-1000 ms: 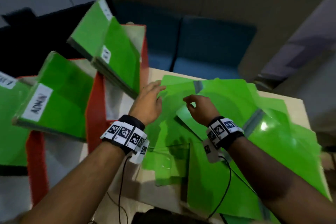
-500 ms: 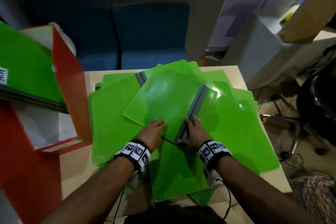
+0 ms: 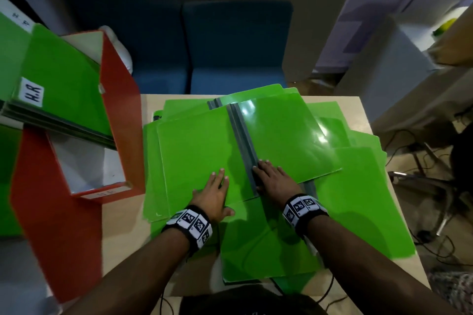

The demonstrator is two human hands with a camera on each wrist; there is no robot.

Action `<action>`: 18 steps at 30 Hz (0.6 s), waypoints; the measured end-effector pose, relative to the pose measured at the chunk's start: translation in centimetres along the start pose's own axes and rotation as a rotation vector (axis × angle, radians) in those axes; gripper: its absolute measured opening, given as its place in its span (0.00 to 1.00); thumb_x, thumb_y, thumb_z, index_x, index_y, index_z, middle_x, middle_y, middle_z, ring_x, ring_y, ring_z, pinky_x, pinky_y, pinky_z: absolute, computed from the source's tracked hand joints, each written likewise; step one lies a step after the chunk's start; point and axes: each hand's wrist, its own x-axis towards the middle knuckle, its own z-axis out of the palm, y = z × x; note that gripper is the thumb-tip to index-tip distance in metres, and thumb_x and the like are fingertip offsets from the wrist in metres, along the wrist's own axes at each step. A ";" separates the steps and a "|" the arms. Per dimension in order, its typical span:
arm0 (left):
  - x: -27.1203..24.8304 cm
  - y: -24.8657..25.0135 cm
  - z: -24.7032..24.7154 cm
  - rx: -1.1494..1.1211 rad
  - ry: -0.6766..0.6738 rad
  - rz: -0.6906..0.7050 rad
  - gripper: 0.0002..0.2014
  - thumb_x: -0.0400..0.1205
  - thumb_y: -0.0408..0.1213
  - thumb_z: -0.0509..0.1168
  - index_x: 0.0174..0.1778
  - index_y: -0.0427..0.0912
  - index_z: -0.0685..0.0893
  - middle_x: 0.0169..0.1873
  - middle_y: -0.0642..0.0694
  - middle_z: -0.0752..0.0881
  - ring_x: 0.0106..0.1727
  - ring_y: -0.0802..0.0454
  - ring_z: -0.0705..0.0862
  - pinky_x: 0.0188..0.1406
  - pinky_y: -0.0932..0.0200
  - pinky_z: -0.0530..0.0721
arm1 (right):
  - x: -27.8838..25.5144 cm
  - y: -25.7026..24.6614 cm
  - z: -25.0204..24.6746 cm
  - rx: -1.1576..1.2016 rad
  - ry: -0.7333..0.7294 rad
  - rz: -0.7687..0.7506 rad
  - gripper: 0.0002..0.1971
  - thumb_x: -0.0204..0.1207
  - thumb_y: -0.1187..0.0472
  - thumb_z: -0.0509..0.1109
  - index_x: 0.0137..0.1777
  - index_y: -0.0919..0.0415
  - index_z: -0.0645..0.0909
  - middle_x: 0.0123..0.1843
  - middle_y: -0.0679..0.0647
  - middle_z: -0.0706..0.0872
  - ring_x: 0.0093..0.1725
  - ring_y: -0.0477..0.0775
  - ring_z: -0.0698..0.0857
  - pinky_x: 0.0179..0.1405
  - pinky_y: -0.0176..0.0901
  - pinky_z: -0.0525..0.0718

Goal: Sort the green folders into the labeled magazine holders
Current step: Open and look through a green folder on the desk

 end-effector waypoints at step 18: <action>-1.8 1.4 1.6 0.077 -0.152 -0.033 0.50 0.79 0.29 0.66 0.82 0.37 0.32 0.82 0.36 0.30 0.83 0.31 0.38 0.71 0.30 0.72 | -2.4 -2.9 1.0 -0.323 -0.032 -0.108 0.53 0.67 0.30 0.69 0.82 0.63 0.54 0.79 0.59 0.63 0.76 0.63 0.65 0.74 0.66 0.68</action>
